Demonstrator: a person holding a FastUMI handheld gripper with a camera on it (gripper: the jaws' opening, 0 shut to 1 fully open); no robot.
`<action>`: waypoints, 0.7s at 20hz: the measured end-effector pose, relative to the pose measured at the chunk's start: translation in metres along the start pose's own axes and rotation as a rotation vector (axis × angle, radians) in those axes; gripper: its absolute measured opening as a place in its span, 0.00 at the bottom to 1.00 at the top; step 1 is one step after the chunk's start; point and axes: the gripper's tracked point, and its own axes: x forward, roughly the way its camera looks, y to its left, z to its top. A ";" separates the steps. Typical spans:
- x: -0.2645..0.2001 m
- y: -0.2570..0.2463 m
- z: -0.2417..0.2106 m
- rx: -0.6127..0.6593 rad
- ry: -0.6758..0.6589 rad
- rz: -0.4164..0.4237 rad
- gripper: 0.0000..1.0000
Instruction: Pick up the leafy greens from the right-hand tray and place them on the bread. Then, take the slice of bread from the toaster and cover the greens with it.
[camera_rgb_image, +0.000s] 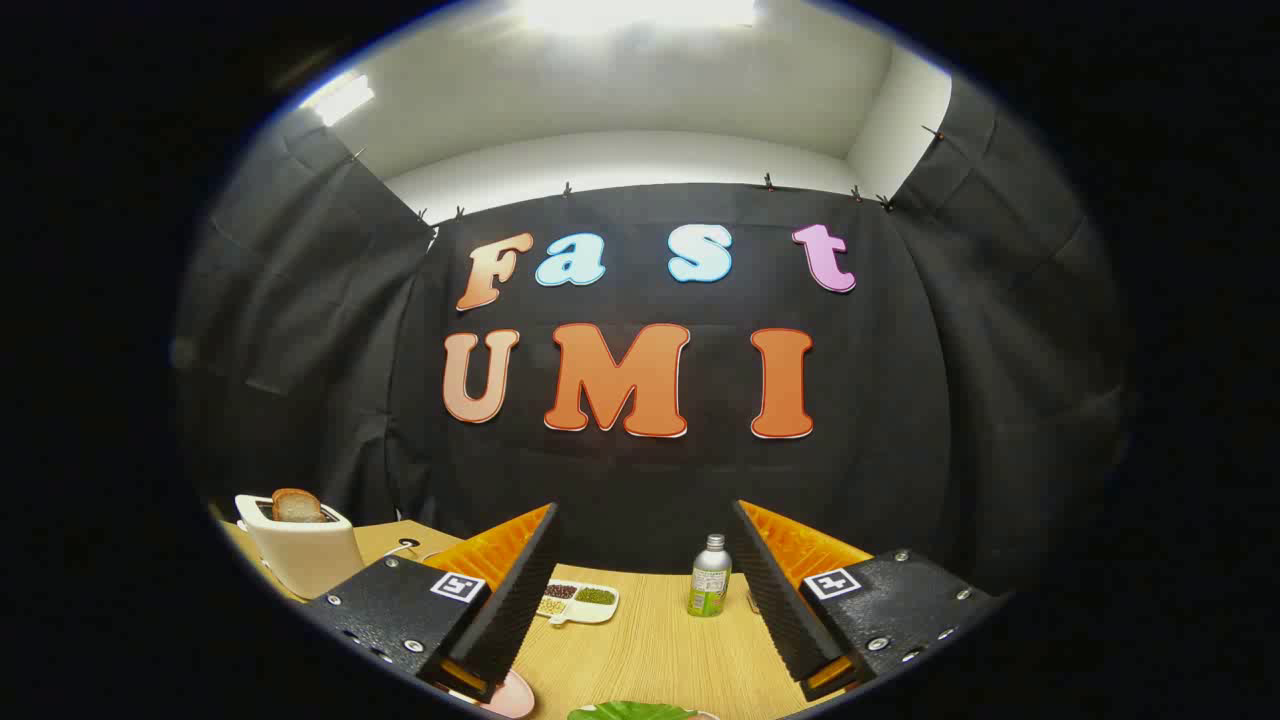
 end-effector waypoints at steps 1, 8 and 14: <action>0.001 -0.001 0.000 0.002 -0.001 0.000 1.00; -0.001 0.000 0.003 0.057 0.000 0.015 0.99; 0.001 -0.002 -0.012 0.085 0.062 0.015 0.99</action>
